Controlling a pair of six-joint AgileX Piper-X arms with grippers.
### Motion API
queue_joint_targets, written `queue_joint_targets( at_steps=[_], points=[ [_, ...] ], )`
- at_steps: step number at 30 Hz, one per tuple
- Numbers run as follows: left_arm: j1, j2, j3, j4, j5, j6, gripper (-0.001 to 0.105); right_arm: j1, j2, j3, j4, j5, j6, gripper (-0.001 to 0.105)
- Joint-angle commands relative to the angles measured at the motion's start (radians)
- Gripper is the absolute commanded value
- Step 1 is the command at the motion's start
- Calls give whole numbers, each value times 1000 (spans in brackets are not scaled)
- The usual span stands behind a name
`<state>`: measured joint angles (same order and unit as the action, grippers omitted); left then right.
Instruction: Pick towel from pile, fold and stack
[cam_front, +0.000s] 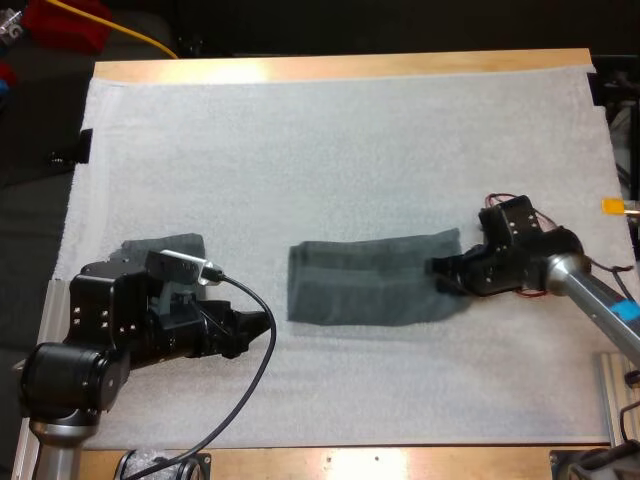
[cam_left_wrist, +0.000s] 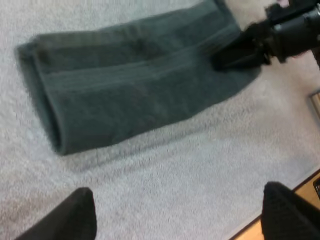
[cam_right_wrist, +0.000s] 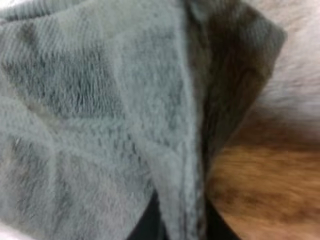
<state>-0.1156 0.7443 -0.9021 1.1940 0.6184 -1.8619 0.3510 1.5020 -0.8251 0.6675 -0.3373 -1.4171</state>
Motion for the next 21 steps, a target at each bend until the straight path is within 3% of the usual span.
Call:
queue_joint_targets(
  at_steps=[1,14,21],
  points=[
    [3,-3,-3,-11,8,4,66,3,-22,2,44,60,-22,1],
    [3,-3,-3,-23,8,4,66,3,-194,2,277,427,-96,1],
    [3,-3,-3,-28,8,4,66,3,-228,-21,339,485,-131,1]
  ],
)
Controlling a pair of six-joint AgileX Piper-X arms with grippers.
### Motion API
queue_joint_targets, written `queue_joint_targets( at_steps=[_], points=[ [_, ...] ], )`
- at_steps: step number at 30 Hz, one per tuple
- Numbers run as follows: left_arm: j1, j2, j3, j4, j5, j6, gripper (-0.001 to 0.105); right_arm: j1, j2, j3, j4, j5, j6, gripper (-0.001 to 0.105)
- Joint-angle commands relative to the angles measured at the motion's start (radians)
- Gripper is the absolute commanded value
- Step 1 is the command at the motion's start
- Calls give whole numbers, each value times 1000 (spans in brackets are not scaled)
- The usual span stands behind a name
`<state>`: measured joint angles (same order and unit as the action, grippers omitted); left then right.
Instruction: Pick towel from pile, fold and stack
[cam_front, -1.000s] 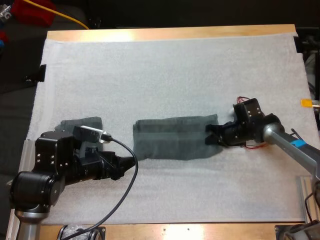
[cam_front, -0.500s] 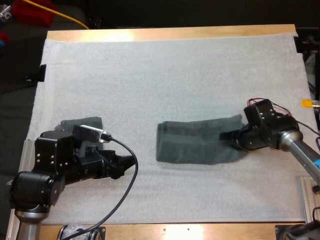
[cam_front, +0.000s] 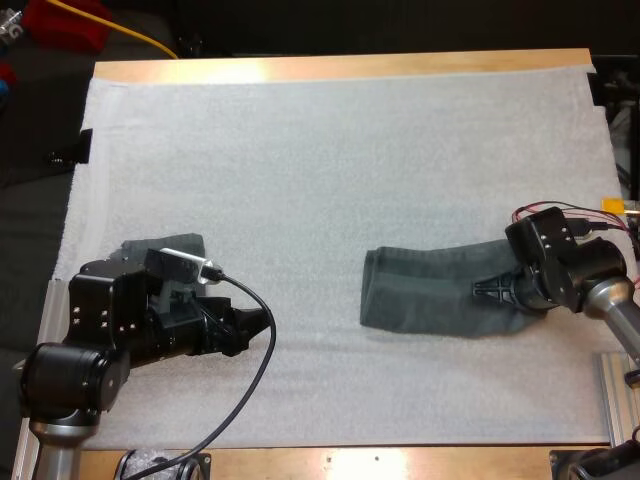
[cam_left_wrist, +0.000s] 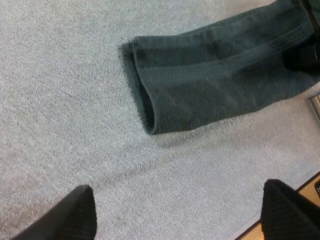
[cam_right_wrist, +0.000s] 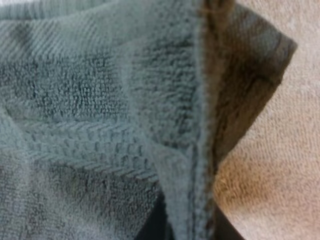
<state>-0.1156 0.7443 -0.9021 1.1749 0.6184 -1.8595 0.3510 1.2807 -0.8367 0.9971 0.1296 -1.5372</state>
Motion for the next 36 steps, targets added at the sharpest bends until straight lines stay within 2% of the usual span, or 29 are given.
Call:
queue_joint_targets(
  at_steps=[1,6,11,17,22,29,36],
  points=[
    [3,-3,-3,-9,8,2,66,3,-7,-17,11,16,-9,1],
    [3,-3,-3,-9,9,2,66,3,-7,-60,12,-52,33,1],
    [3,-3,-3,-15,14,2,66,5,0,-72,-28,-200,137,1],
    [3,-3,-3,-15,14,2,66,12,51,-72,-61,-354,218,1],
    [3,-3,-3,-15,14,2,66,75,102,-72,-95,-381,246,1],
    [3,-3,-3,-13,15,2,66,196,191,-72,-238,-403,375,1],
    [3,-3,-3,-13,50,2,66,242,270,-72,-367,-419,478,1]
  ],
)
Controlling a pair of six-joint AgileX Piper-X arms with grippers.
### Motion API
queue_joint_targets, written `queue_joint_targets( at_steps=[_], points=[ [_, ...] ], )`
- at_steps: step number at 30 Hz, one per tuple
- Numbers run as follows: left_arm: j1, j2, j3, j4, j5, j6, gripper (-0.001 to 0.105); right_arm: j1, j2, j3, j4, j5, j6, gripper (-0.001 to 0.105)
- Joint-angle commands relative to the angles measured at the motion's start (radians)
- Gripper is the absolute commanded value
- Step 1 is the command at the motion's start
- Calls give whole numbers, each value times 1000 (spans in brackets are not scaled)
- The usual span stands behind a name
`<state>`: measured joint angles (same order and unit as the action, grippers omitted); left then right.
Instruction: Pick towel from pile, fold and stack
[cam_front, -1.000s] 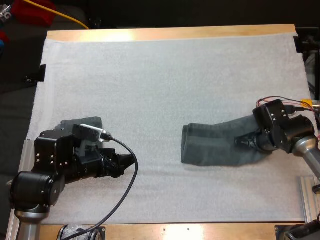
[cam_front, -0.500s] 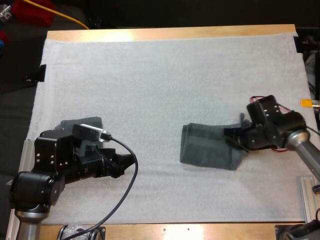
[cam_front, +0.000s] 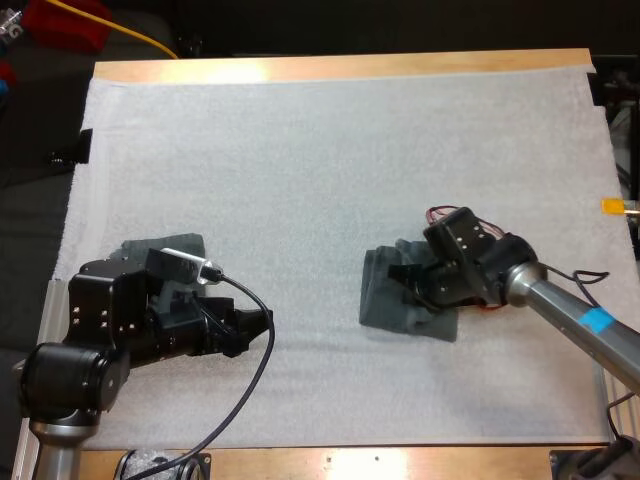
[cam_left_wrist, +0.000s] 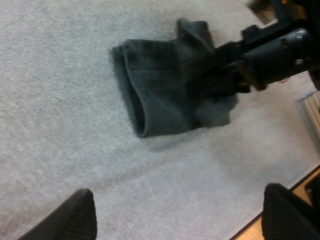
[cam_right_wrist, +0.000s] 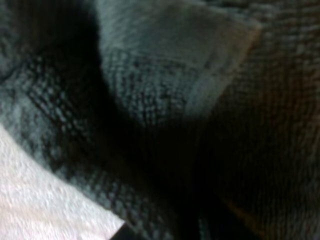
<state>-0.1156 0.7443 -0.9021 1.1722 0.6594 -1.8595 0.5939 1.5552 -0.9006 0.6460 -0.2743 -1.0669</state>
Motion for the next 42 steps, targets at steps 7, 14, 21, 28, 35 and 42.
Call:
queue_joint_targets(
  at_steps=[7,14,21,28,35,42],
  points=[
    [3,-3,-3,-10,11,2,66,4,45,-8,-81,-14,62,1],
    [3,-3,-3,-10,11,2,66,4,77,-8,-87,-21,62,10],
    [3,-3,-3,-10,11,2,66,4,67,-8,-136,-113,38,69],
    [3,-3,-3,-10,11,2,66,4,16,-8,-155,-133,-7,80],
    [3,-3,-3,-10,11,2,66,33,16,-8,-180,-216,-7,80],
    [3,-3,2,-10,11,2,66,119,16,-4,-225,-184,14,80]
  ],
)
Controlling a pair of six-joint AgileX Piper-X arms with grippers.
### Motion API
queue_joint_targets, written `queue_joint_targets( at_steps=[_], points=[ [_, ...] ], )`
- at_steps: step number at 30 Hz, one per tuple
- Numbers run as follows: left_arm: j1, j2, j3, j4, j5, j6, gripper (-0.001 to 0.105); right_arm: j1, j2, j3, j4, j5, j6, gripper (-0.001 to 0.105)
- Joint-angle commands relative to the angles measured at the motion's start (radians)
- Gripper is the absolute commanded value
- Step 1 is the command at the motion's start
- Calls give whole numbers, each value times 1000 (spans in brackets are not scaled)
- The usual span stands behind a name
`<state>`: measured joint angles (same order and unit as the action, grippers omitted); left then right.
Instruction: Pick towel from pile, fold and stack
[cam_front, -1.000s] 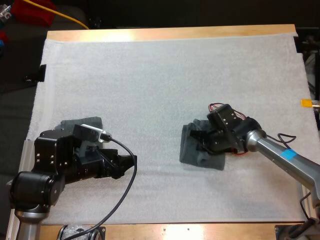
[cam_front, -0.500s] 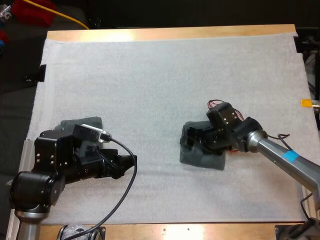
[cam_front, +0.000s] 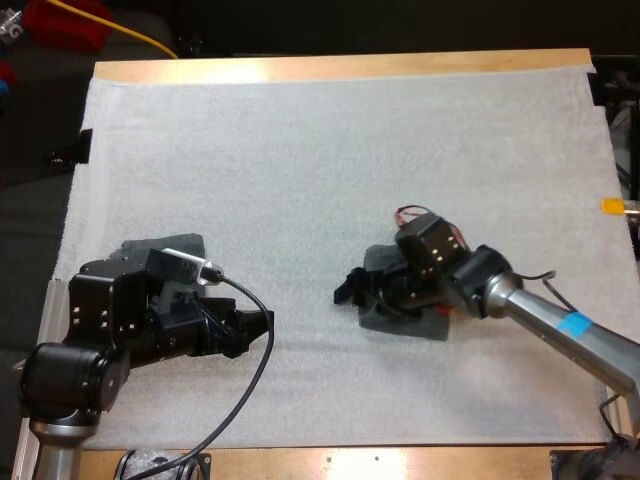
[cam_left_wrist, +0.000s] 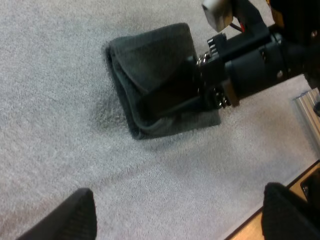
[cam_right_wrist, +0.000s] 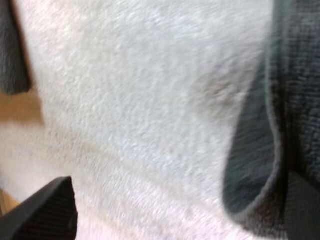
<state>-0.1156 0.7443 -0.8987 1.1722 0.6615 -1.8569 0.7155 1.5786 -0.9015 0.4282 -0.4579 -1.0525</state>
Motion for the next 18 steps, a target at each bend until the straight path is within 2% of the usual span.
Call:
queue_joint_targets(
  at_steps=[1,9,18],
  points=[
    [3,-3,2,-10,9,-1,66,8,-7,-3,-10,18,3,80],
    [3,-3,44,-10,9,-1,66,24,10,-1,-12,53,43,80],
    [3,-3,44,-10,60,-1,66,24,-54,-1,3,93,-1,76]
  ],
)
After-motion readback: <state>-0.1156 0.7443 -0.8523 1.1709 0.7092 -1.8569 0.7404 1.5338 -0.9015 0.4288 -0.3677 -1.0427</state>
